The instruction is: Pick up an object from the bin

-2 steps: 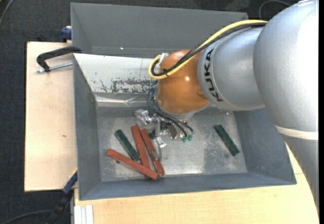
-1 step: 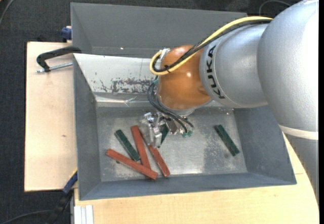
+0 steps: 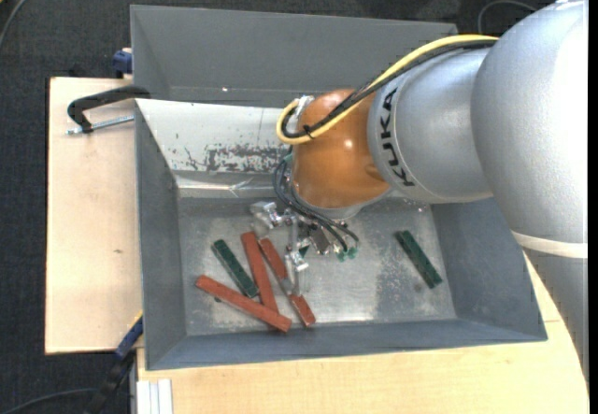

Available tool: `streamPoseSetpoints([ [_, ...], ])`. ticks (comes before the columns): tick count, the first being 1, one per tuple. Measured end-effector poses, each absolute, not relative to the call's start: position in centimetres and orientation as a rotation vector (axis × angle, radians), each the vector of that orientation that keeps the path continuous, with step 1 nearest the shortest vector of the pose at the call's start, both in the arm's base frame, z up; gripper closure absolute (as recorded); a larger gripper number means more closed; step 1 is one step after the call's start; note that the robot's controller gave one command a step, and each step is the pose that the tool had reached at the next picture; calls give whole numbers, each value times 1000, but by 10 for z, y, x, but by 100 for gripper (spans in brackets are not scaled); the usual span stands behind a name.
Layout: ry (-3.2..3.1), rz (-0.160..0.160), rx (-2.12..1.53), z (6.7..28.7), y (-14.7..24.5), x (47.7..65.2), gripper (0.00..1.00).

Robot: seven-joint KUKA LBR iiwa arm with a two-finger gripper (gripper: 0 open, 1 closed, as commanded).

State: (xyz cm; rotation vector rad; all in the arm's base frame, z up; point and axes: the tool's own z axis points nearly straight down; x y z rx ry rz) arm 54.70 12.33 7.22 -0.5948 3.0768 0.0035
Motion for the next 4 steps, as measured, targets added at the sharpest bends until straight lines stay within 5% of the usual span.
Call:
streamPoseSetpoints([
  [1, 3107, 4, -418, 72, 144, 564, 0],
  [2, 3069, 3, -651, 72, 166, 529, 0],
  [3, 3070, 1, -649, 72, 165, 530, 100],
  [4, 3068, 3, -649, 72, 165, 530, 0],
])
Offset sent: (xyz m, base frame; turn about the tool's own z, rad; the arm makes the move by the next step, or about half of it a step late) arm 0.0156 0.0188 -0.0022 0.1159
